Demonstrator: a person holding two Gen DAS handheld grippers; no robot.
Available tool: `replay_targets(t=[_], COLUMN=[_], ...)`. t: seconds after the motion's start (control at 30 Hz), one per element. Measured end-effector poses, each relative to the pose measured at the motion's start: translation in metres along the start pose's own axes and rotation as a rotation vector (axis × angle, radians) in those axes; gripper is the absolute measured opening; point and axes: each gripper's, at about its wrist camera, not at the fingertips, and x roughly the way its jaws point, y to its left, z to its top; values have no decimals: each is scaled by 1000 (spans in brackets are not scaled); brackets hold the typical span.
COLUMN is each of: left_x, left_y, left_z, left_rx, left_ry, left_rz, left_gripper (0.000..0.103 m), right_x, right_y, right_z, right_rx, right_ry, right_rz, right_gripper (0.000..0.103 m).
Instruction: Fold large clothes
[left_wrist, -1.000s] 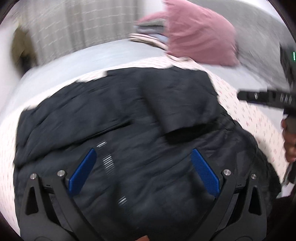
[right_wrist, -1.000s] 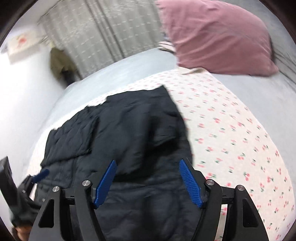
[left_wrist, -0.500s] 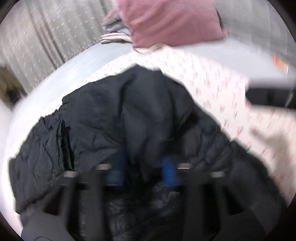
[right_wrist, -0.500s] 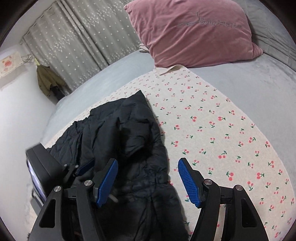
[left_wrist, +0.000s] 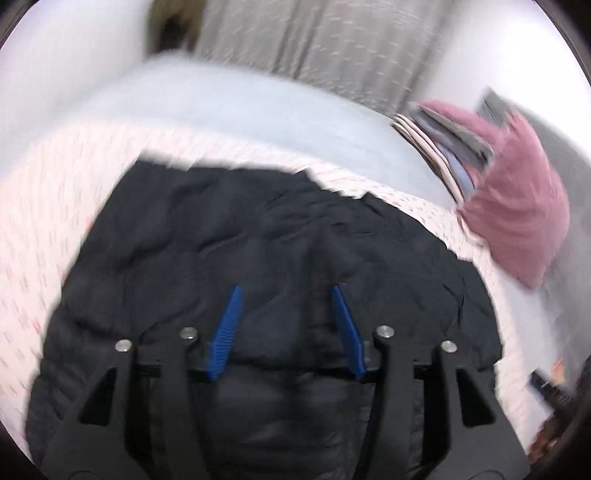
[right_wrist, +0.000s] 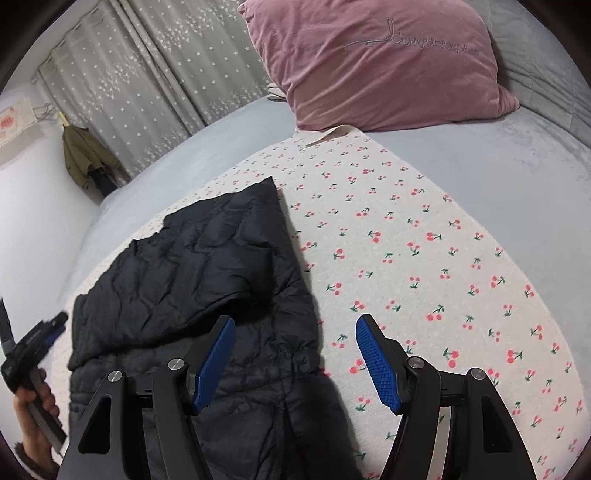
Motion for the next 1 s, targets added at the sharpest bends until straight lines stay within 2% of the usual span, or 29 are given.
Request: replay_targets(t=[0.03,0.1,0.2,0.33,0.53,0.63,0.67,0.77,0.8,0.9,1.0], left_x=[4,11,21,40,52,47,43,33,31,34,47], left_y=[15,25,15,-5,-25,-25,-21,-10,-8,-8,-18], left_z=[-3,-7,-16,-12,3,11,15,20,21,20,16], left_rx=[-47,-74,-24,18,3,-30,-59,-111,-117,-118,-79], left_ry=[26,54,80,105,116,83,61,23,19,56,114], left_rz=[-38,-83,-116,-189,-276,-310,-320,-359,-383,-422,-386], left_gripper=[53,53,54,54,53,54,55,76,80,83,83], right_x=[2,11,28,61,103,112,112,113,114,114,115], right_y=[0,2,6,16,42,51,51,47,44,38,39], right_z=[1,5,9,7,0,-4,-5,-2,0,1,1], right_rx=[-6,-30,-88,-210,-363,-431,-441,-415,-401,-362,-358], right_ry=[0,0,7,63,92,73,63,50,48,53,46], right_rz=[-4,-24,-64,-119,-149,-191,-197,-194,-189,-164,-158], right_gripper=[69,69,69,69,69,69,69,69,69,69,69])
